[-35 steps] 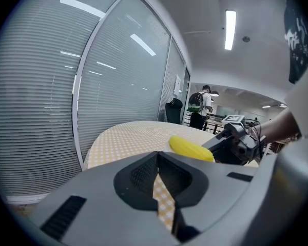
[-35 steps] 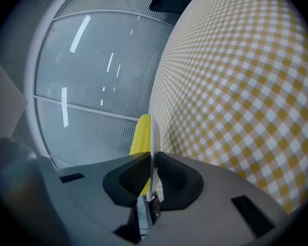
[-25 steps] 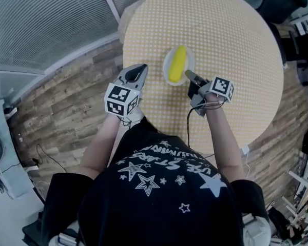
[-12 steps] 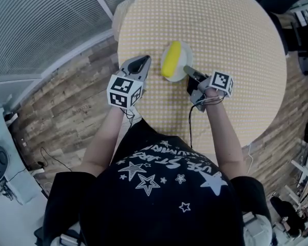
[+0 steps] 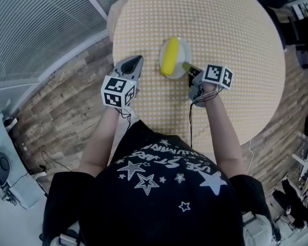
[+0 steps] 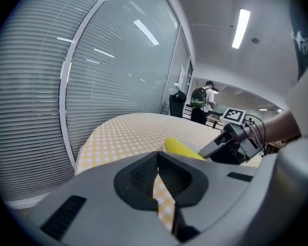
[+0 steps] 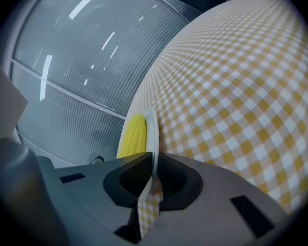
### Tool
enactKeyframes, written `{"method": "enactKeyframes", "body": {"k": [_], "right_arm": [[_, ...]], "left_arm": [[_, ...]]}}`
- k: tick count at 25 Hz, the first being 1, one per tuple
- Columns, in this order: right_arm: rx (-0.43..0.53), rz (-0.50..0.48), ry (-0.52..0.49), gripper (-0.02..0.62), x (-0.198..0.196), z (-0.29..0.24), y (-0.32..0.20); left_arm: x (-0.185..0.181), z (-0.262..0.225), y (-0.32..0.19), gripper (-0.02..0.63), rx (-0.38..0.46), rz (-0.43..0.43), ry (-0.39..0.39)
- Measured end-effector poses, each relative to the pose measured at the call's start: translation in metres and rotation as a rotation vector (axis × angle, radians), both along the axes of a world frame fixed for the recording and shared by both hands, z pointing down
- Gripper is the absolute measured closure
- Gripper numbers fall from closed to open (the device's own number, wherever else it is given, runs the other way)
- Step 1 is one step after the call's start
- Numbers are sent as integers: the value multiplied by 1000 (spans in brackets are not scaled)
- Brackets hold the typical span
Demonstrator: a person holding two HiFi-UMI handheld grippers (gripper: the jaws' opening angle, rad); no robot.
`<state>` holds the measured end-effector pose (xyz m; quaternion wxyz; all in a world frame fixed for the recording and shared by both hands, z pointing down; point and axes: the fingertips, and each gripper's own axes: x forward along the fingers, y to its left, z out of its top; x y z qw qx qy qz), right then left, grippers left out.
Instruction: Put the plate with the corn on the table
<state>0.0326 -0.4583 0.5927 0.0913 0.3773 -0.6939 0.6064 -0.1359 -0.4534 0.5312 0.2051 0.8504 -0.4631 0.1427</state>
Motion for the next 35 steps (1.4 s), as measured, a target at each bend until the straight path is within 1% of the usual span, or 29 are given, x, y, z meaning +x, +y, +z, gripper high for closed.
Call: {"method": "enactKeyframes", "body": {"k": [3, 6, 8, 11, 13, 15, 18, 21, 23, 24, 26, 28, 31, 35], "right_arm": [[25, -33, 105, 555, 3, 2, -2], [18, -36, 188, 547, 8, 9, -1], [26, -14, 197, 529, 10, 9, -4], [55, 38, 213, 455, 15, 7, -12], [61, 76, 226, 439, 24, 4, -9], [71, 118, 212, 439, 33, -1, -2], [119, 180, 150, 440, 40, -18, 4], [181, 200, 77, 441, 41, -38, 9], [229, 184, 45, 450, 39, -52, 13], [255, 170, 37, 465, 36, -58, 15], [305, 138, 45, 506, 34, -70, 23], [348, 105, 73, 529, 34, -80, 34], [405, 61, 83, 540, 35, -96, 52], [462, 24, 46, 543, 34, -115, 82]], "left_arm": [[6, 0, 1, 598, 0, 7, -1], [11, -3, 4, 598, 6, 14, -1], [12, -5, 5, 598, 14, 18, -2], [9, -7, 6, 598, 23, 12, -1], [8, -9, 11, 598, 27, 3, 3], [8, -13, 20, 598, 32, 0, 3], [7, -20, 29, 598, 42, -2, 0], [9, -26, 39, 598, 54, -8, 0], [10, -31, 45, 598, 69, -13, -1], [10, -34, 48, 598, 78, -16, -2], [12, -38, 57, 598, 91, -17, -7], [15, -43, 69, 598, 98, -17, -11], [18, -51, 86, 598, 113, -26, -16], [22, -62, 115, 598, 134, -44, -24]]}}
